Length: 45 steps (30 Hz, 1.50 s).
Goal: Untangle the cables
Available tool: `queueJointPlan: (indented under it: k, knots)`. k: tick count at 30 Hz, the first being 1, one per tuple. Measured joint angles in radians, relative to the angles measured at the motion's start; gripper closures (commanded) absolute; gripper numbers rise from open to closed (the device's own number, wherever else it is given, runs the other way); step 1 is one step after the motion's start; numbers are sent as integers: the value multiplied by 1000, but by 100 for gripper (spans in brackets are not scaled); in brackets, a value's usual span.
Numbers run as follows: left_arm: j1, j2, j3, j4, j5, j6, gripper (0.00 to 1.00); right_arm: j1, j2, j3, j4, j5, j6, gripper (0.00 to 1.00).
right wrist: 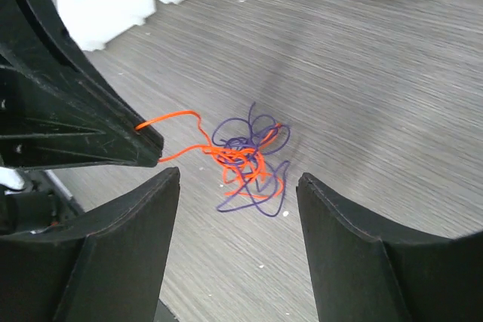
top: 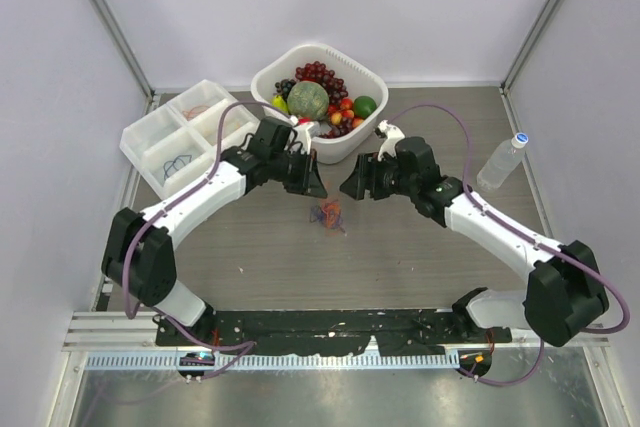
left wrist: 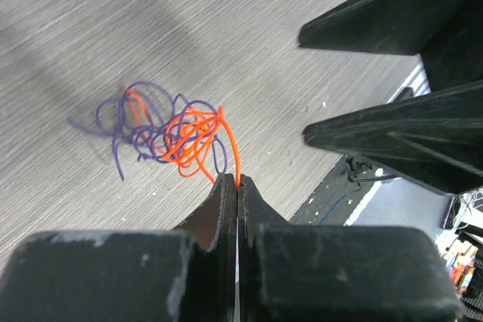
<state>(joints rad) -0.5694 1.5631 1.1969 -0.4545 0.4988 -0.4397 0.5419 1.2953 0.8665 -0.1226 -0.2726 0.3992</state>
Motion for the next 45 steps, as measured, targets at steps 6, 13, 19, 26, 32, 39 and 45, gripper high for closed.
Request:
queueJointPlan:
  k: [6, 13, 19, 26, 32, 39, 45]
  knots:
    - [0, -53, 82, -6, 37, -6, 100, 6, 18, 0, 80, -73, 32, 31]
    - [0, -94, 142, 1, 100, -37, 100, 38, 116, 26, 140, -76, 62, 34]
    - [-7, -95, 210, -7, 154, -70, 100, 43, 239, 97, 109, 63, 93, 66]
    - [-8, -98, 496, -10, 176, -109, 100, 37, 297, 38, 53, 119, 105, 60]
    - [-8, -130, 714, 37, 183, -135, 100, 37, 262, -72, -27, 143, 89, 48]
    - [-10, -134, 718, 44, 182, -155, 100, 10, 47, -91, -92, 76, 18, 35]
    - [-9, -107, 661, 31, 174, -165, 100, 5, -171, -6, -111, 18, -13, 33]
